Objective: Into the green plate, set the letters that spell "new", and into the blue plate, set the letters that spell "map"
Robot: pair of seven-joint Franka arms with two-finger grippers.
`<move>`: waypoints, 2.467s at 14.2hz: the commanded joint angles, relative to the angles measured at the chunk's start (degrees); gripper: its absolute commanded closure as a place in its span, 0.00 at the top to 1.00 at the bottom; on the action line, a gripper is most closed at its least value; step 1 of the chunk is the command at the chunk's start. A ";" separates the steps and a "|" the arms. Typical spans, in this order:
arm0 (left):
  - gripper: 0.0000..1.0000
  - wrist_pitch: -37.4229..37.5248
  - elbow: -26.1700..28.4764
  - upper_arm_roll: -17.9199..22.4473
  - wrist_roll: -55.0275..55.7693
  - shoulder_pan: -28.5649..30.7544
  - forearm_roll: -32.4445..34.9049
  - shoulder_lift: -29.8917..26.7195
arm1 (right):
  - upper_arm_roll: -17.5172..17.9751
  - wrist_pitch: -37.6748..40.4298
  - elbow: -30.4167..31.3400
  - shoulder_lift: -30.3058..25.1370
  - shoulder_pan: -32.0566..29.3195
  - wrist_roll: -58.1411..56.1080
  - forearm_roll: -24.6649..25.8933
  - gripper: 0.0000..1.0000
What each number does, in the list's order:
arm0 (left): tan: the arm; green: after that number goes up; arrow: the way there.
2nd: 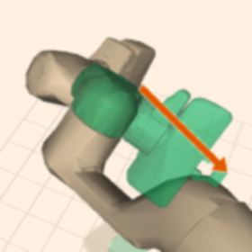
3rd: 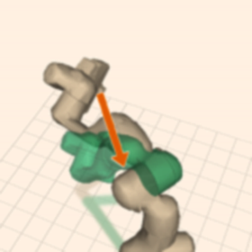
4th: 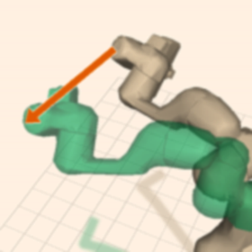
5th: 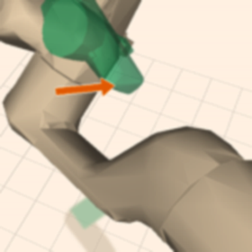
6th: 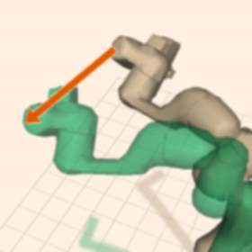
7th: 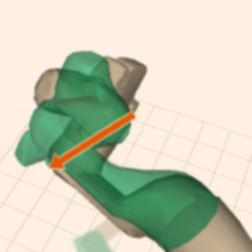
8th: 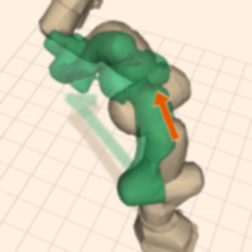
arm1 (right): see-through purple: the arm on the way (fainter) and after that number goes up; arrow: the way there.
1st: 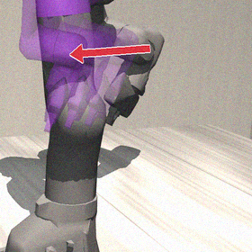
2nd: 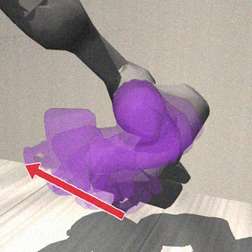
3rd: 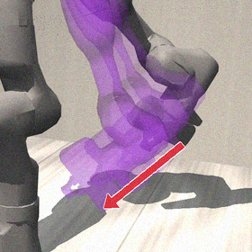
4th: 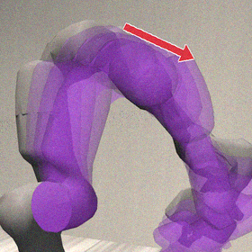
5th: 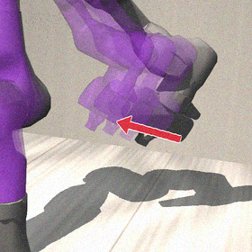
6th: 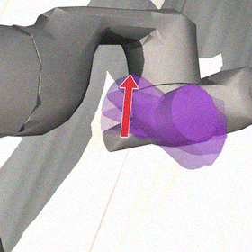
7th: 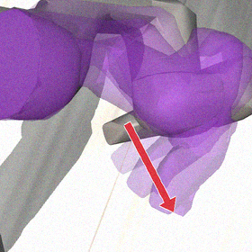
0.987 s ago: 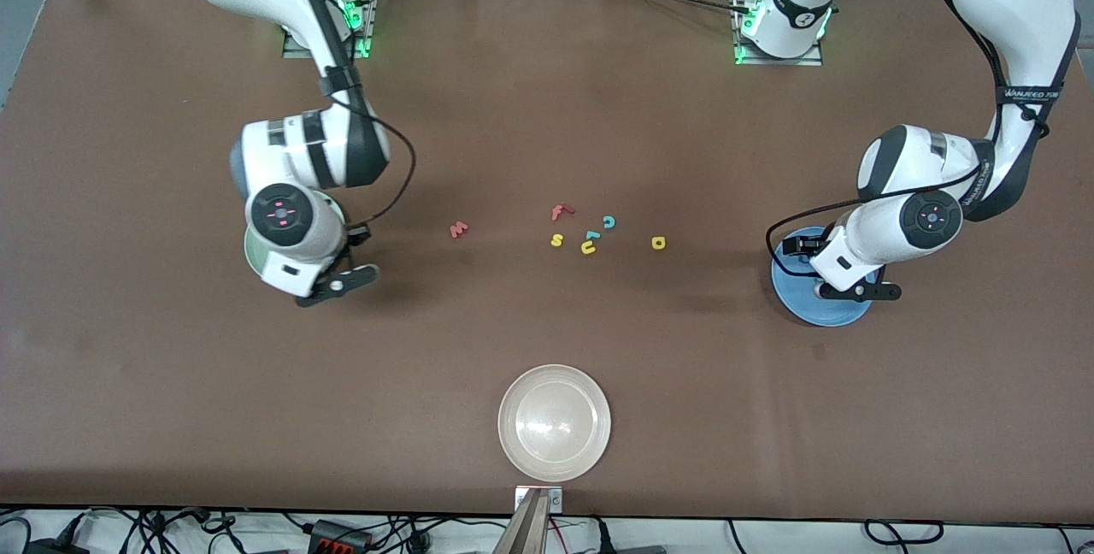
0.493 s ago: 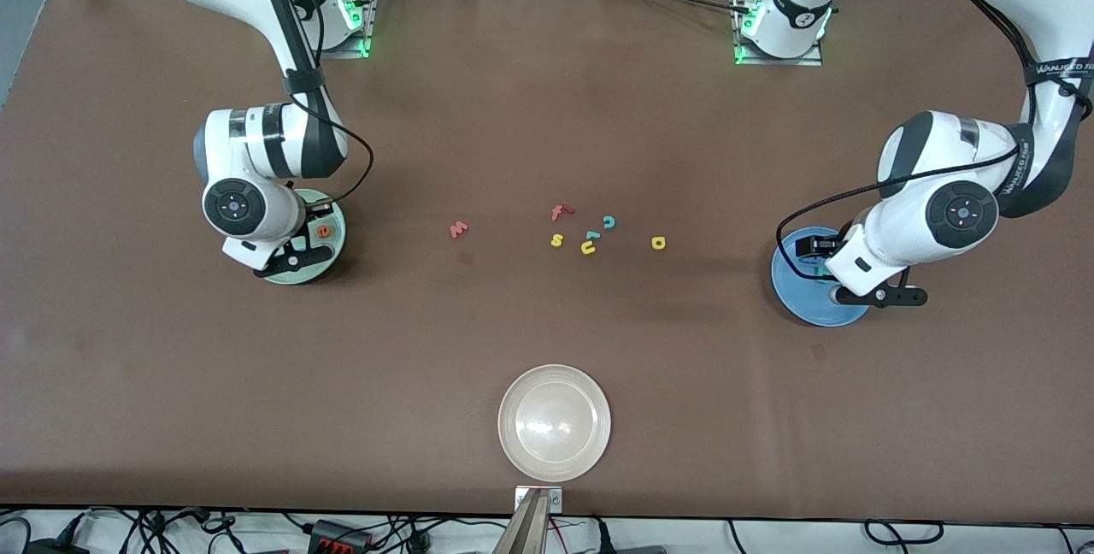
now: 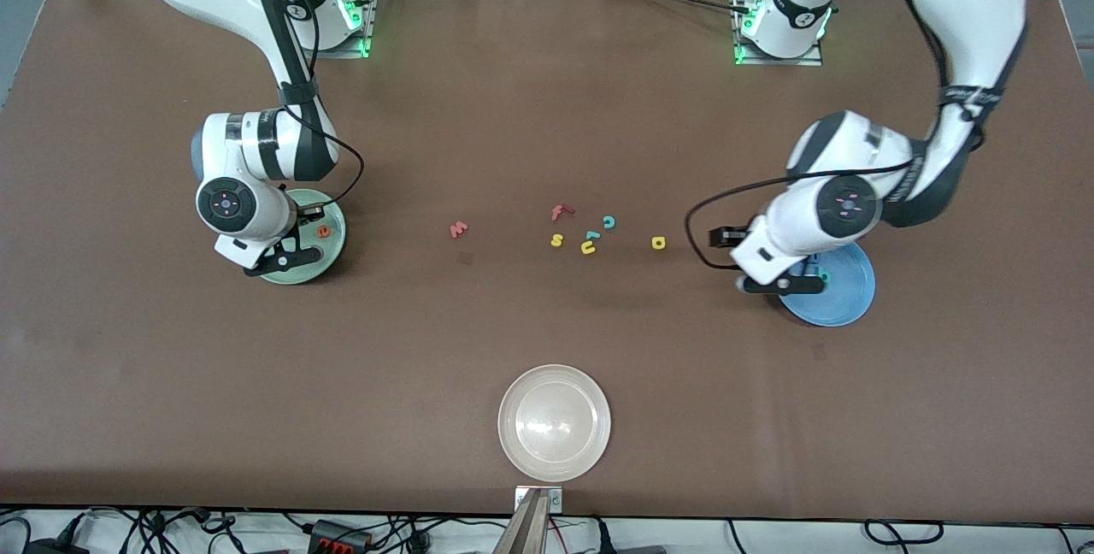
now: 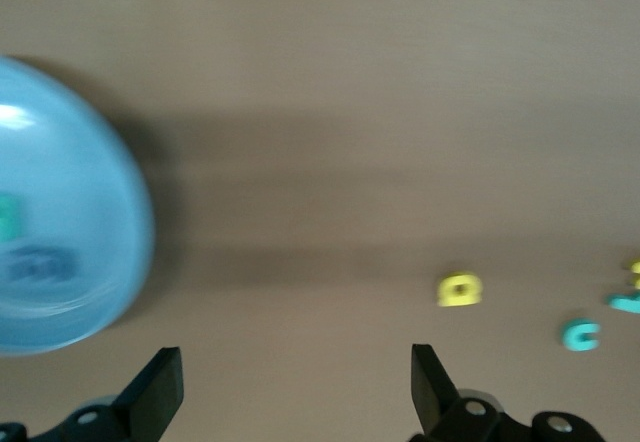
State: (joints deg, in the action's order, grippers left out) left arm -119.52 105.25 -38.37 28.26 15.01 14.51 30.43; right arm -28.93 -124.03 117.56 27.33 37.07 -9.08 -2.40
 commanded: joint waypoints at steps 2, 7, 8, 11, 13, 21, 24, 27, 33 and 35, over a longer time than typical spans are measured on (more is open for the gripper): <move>1.00 -6.60 2.50 0.40 7.23 -4.37 0.25 2.52 | 0.37 -2.87 0.30 1.84 -0.68 -0.76 -0.41 0.42; 1.00 -17.41 6.72 0.75 9.18 -4.99 8.42 6.92 | 0.98 -2.00 -2.76 -1.67 0.98 -0.85 -0.67 1.00; 1.00 -17.42 6.64 0.84 9.35 -5.16 8.78 7.79 | 1.42 -2.00 -4.60 -1.50 2.38 -0.42 -1.81 1.00; 0.98 -17.16 6.72 0.84 9.44 -5.25 8.78 8.85 | 3.36 -2.62 -9.79 -0.36 6.77 -0.58 -7.34 1.00; 0.89 -17.15 6.72 0.93 10.93 -6.56 8.78 9.38 | 3.97 -2.27 -12.61 1.22 10.37 3.25 -10.59 1.00; 0.47 -17.77 6.20 4.36 13.57 -9.91 16.25 9.38 | 5.37 -3.14 -13.50 4.56 13.37 4.32 -11.94 1.00; 0.35 -17.86 6.20 4.36 13.84 -10.18 16.60 10.00 | 5.47 -3.06 -14.11 5.45 13.47 -15.90 -11.31 1.00; 0.17 -18.47 6.20 4.27 13.84 -9.83 16.60 10.09 | 5.56 -2.70 -14.11 5.54 14.96 -30.51 -10.96 1.00; 0.11 -1.47 3.66 3.48 10.51 -6.93 16.69 1.48 | 5.56 -2.79 -13.85 5.71 15.40 -55.83 -11.13 1.00; 0.10 6.72 1.90 4.36 4.90 -3.78 17.04 1.03 | 5.64 -3.32 -13.93 6.76 16.19 -60.77 -11.40 1.00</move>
State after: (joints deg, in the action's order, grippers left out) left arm -118.79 107.84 -34.51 37.93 8.61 30.32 33.50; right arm -23.20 -127.24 104.41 32.83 52.23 -64.77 -14.02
